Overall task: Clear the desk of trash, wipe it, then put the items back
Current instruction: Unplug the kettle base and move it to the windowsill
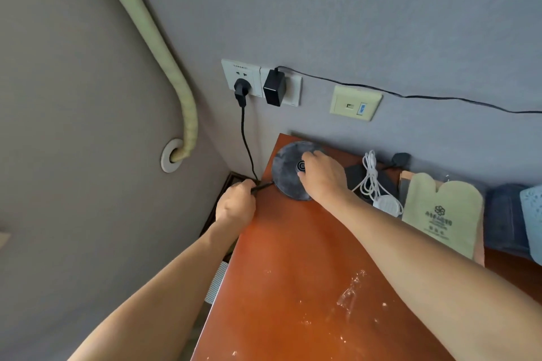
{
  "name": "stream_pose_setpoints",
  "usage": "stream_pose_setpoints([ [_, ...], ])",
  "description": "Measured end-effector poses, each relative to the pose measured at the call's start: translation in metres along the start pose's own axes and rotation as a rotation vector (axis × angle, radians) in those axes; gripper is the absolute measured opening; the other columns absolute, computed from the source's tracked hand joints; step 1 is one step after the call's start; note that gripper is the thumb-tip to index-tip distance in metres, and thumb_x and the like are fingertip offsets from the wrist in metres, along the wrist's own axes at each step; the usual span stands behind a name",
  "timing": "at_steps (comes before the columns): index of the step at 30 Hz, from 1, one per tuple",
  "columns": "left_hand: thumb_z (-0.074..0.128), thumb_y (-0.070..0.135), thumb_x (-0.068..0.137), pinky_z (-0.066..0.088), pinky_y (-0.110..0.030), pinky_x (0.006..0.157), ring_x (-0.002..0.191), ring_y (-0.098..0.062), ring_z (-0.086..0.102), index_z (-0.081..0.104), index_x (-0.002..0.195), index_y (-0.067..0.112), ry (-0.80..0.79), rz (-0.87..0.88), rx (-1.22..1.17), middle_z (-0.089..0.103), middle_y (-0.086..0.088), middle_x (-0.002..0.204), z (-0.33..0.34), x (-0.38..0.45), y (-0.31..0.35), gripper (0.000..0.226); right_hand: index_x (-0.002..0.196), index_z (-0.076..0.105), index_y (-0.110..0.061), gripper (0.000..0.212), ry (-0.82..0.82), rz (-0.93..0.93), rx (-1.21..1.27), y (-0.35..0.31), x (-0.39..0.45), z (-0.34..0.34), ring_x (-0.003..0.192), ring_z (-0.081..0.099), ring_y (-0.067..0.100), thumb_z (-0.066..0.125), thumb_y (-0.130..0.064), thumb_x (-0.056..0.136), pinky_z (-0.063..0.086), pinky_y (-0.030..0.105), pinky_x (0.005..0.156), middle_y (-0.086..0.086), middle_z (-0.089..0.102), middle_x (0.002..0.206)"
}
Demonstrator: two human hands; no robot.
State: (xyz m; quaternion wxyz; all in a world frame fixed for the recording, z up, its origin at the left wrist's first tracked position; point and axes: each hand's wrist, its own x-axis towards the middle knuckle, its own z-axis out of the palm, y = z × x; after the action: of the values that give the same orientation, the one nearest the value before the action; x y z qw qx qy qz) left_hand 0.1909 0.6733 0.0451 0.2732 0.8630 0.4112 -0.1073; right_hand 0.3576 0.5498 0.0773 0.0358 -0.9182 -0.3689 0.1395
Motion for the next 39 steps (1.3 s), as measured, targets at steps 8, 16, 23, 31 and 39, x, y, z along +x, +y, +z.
stream_pose_setpoints([
  [8, 0.057, 0.025, 0.103, 0.040, -0.031, 0.064, 0.091, -0.022, 0.058, 0.073, 0.113, 0.026, 0.388, 0.068, 0.023, 0.072, 0.007, 0.096, -0.039, -0.097, -0.046, 0.018, 0.112, 0.068, -0.020, 0.024, 0.201, -0.141, 0.005, -0.063, -0.060, -0.046, 0.095, 0.067, 0.023, 0.061, -0.030, 0.091, 0.036, 0.030, 0.062, -0.001, 0.067, 0.106],
  [16, 0.061, 0.030, 0.101, 0.035, -0.029, 0.061, 0.077, -0.016, 0.053, 0.057, 0.087, 0.031, 0.502, -0.119, -0.186, 0.060, 0.013, 0.081, -0.094, -0.246, -0.108, 0.014, 0.079, 0.067, -0.020, 0.017, 0.501, -0.512, -0.009, -0.162, -0.169, -0.126, 0.068, 0.060, 0.025, 0.076, -0.025, 0.066, 0.027, 0.025, 0.053, -0.003, 0.061, 0.074],
  [23, 0.064, 0.028, 0.098, 0.055, -0.036, 0.076, 0.081, -0.010, 0.066, 0.060, 0.090, 0.034, 0.491, -0.160, -0.490, 0.068, 0.016, 0.082, -0.100, -0.373, -0.200, 0.010, 0.081, 0.065, -0.022, 0.011, 0.683, -0.713, 0.096, -0.237, -0.276, -0.204, 0.076, 0.061, 0.027, 0.069, -0.028, 0.072, 0.040, 0.030, 0.052, -0.001, 0.059, 0.075],
  [31, 0.065, 0.028, 0.101, 0.047, -0.028, 0.070, 0.067, -0.003, 0.052, 0.066, 0.087, 0.028, 0.463, -0.175, -0.824, 0.060, 0.011, 0.071, -0.062, -0.517, -0.269, 0.014, 0.088, 0.067, -0.027, 0.021, 0.579, -0.924, 0.138, -0.336, -0.388, -0.243, 0.076, 0.062, 0.027, 0.067, -0.039, 0.071, 0.051, 0.037, 0.062, -0.005, 0.060, 0.077],
  [39, 0.067, 0.020, 0.099, 0.056, -0.034, 0.088, 0.087, -0.016, 0.072, 0.072, 0.088, 0.032, 0.880, -0.538, -0.941, 0.075, 0.002, 0.085, -0.038, -0.685, -0.371, 0.017, 0.089, 0.067, -0.029, 0.017, 0.269, -1.172, 0.144, -0.469, -0.488, -0.165, 0.078, 0.056, 0.026, 0.068, -0.041, 0.077, 0.034, 0.032, 0.064, -0.007, 0.058, 0.081],
])
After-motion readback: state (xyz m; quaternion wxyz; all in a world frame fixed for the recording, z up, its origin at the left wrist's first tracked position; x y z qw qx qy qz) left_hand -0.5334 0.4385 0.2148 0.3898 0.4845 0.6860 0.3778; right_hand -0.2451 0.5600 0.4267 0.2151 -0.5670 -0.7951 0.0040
